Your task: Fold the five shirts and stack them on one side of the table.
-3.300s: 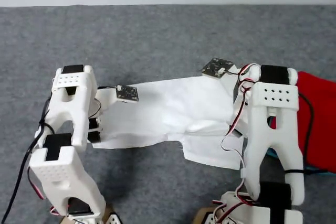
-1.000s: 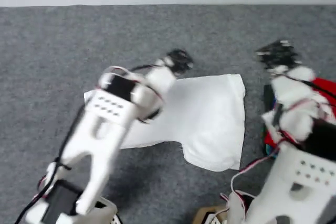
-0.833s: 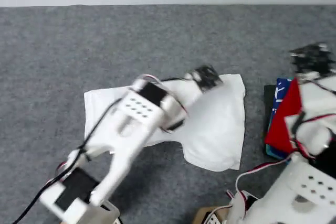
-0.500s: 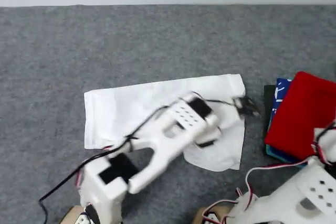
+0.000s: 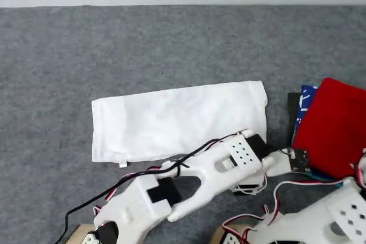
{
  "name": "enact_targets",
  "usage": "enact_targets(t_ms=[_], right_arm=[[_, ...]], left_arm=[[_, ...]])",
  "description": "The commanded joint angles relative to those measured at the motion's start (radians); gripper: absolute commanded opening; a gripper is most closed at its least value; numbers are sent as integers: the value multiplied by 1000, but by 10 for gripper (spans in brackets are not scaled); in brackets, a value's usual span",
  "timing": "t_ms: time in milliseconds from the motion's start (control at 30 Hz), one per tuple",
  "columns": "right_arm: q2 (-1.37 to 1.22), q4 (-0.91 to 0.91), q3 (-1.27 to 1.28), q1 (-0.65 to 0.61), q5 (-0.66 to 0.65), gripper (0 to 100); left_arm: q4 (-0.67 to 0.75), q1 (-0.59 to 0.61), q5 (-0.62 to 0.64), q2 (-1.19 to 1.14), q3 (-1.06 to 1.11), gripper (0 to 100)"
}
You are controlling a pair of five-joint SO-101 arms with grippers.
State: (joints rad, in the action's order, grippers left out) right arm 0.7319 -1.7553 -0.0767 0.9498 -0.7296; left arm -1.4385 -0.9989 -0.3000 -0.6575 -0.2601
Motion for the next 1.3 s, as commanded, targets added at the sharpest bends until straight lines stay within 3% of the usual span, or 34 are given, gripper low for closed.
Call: enact_targets(t_ms=[0,367,667,900,1267], right_arm=[[13,-38,-43,5,8,10],[13,-38,-43,5,8,11],[10,-38,-43,5,8,11],[12,-38,-43,5,8,11],[4,-38,-41,4,8,11]], left_arm=[[-31,0,3,-17,-74,163],[-157,2,8,-167,-266,158],[-318,12,41,-379,-585,62],[-316,14,51,-325,-598,21],[-315,175,-69,-218,-624,24]])
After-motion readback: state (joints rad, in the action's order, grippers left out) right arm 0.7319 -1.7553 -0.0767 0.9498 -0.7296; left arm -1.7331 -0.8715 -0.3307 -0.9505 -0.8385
